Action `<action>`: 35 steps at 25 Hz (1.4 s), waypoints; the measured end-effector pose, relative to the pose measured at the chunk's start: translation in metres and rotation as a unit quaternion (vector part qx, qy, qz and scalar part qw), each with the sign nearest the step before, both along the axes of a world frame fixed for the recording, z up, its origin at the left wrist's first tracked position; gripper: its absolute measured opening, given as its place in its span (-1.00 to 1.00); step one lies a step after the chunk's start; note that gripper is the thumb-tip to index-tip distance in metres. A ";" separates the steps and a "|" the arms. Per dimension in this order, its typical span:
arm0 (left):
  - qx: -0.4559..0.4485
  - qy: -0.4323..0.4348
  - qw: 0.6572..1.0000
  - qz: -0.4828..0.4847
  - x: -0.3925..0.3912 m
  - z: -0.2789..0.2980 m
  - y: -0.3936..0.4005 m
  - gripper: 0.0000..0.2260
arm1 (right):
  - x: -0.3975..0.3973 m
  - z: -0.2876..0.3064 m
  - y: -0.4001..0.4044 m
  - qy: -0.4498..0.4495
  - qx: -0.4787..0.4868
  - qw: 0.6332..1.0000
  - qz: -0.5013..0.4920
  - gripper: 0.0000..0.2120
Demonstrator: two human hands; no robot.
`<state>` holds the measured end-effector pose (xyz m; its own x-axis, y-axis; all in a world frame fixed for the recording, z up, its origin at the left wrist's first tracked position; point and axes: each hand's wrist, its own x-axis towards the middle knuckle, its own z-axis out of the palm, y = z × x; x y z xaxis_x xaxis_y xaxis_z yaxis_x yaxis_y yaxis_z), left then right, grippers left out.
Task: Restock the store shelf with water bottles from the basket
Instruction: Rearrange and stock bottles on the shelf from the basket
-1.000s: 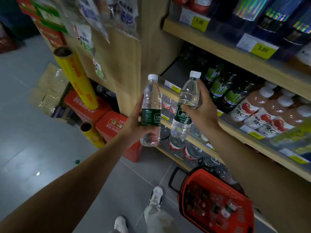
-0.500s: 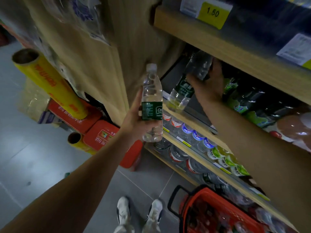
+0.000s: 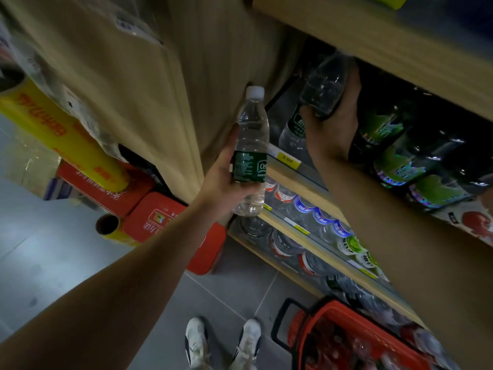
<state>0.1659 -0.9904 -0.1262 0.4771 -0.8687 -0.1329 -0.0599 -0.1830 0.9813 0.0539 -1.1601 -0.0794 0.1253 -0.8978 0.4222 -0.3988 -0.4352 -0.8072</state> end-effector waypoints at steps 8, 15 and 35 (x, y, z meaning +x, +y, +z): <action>-0.021 -0.006 1.000 -0.003 0.008 -0.018 -0.011 -0.04 | -0.008 -0.024 0.008 0.015 -0.025 0.998 0.060 -0.12; -0.035 -0.024 0.999 0.011 0.004 -0.028 -0.007 -0.07 | -0.010 -0.038 0.003 0.076 0.099 0.990 0.069 -0.11; -0.045 -0.035 0.998 0.004 0.003 -0.046 0.013 -0.02 | 0.064 -0.047 -0.031 0.071 0.127 0.985 0.090 -0.24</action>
